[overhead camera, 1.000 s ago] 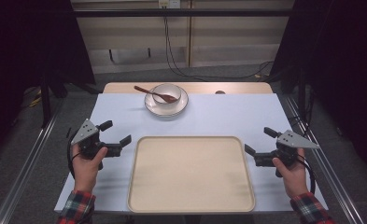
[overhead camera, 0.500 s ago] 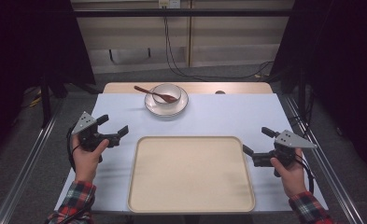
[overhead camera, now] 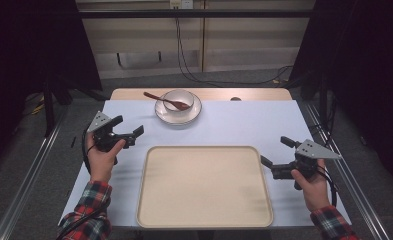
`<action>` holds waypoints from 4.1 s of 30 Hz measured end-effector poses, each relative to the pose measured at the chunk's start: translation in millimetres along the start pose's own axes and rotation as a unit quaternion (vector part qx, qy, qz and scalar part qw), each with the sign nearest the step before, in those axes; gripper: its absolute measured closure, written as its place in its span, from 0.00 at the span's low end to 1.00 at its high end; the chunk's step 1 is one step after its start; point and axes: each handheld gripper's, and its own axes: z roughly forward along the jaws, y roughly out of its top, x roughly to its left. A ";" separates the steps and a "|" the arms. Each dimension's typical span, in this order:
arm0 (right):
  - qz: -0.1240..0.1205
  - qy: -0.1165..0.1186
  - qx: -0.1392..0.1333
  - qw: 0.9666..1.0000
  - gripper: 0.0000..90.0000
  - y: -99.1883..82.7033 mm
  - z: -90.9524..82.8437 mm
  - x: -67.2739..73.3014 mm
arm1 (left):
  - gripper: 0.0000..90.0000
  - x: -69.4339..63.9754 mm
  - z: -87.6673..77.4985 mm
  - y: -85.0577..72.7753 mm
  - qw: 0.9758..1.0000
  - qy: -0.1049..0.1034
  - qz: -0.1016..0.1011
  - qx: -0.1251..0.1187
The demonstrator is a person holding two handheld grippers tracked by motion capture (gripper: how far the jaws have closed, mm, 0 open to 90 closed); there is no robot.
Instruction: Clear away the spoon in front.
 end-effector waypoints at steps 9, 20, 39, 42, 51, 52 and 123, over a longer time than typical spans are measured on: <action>-0.004 0.006 0.006 1.000 0.00 -0.7 0.5 1.5 | 0.00 2.2 16.4 1.9 1.000 0.004 -0.004 0.008; -0.005 0.012 0.006 1.000 0.00 -0.6 0.6 2.2 | 0.00 7.6 37.9 1.7 0.999 0.019 -0.027 0.007; -0.010 0.023 0.007 1.000 0.00 -0.6 0.3 3.1 | 0.00 9.4 67.8 4.0 0.999 0.030 -0.031 0.031; -0.010 0.022 0.008 1.000 0.00 -0.6 0.1 2.9 | 0.00 10.3 72.0 4.9 0.998 0.031 -0.040 0.030; -0.009 0.026 0.009 1.000 0.00 -0.4 -0.8 4.2 | 0.00 11.3 82.9 5.5 0.998 0.034 -0.039 0.034; -0.011 0.026 0.008 1.000 0.00 -0.2 -0.7 4.8 | 0.00 11.3 84.7 5.5 0.998 0.033 -0.044 0.032; -0.012 0.050 0.010 0.999 0.00 -0.1 -0.8 7.2 | 0.44 10.1 149.4 10.5 0.993 0.077 -0.083 0.025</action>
